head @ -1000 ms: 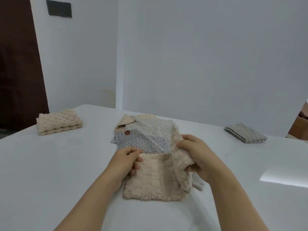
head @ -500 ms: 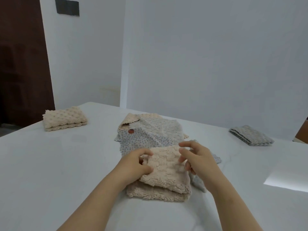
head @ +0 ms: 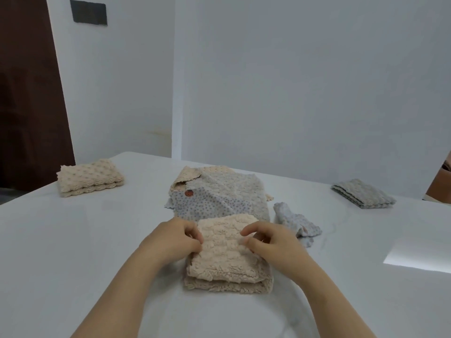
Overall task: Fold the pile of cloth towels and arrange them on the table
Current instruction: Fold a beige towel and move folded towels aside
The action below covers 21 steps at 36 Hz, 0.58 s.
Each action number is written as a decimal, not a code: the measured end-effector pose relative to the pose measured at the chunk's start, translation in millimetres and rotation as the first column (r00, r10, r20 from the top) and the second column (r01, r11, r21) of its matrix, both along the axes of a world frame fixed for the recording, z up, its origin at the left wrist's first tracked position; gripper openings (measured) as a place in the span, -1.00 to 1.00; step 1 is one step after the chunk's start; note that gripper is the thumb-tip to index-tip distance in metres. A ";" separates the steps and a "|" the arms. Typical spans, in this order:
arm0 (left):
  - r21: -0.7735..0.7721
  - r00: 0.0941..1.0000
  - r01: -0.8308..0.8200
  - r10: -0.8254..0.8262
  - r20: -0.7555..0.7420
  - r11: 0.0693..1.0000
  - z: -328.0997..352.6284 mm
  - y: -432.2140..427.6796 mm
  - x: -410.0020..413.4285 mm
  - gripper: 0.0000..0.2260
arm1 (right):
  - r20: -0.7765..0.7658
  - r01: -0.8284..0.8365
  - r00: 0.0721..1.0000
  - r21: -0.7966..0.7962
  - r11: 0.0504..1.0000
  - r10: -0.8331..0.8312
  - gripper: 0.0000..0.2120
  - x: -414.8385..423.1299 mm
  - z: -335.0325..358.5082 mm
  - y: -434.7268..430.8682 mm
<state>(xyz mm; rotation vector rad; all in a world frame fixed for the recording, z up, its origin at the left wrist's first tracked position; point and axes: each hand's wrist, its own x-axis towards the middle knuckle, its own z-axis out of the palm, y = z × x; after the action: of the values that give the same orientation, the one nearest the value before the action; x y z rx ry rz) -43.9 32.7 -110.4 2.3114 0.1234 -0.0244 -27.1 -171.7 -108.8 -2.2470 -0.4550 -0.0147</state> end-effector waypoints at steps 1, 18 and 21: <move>0.097 0.998 -0.030 0.024 0.057 0.995 1.2 -1.8 -0.3 -0.87 | 0.090 0.046 0.995 -0.015 0.999 -0.044 -0.79 1.6 -2.3 -0.3; 0.423 0.965 0.059 -0.159 0.207 0.904 -49.5 -25.5 6.7 -0.49 | 0.105 0.197 0.980 -0.378 0.905 -0.170 -0.63 -6.6 -37.3 17.0; 0.422 0.965 0.035 -0.140 0.220 0.906 -50.9 -26.9 8.6 -0.61 | 0.116 0.195 0.980 -0.428 0.882 -0.161 -0.62 -5.0 -38.3 18.6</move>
<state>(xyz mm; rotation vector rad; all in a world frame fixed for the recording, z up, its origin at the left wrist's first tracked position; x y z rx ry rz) -35.3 5.8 -161.2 2.7220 -0.1166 0.2675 -32.2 -153.0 -147.1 -2.7375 -0.3098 -0.1042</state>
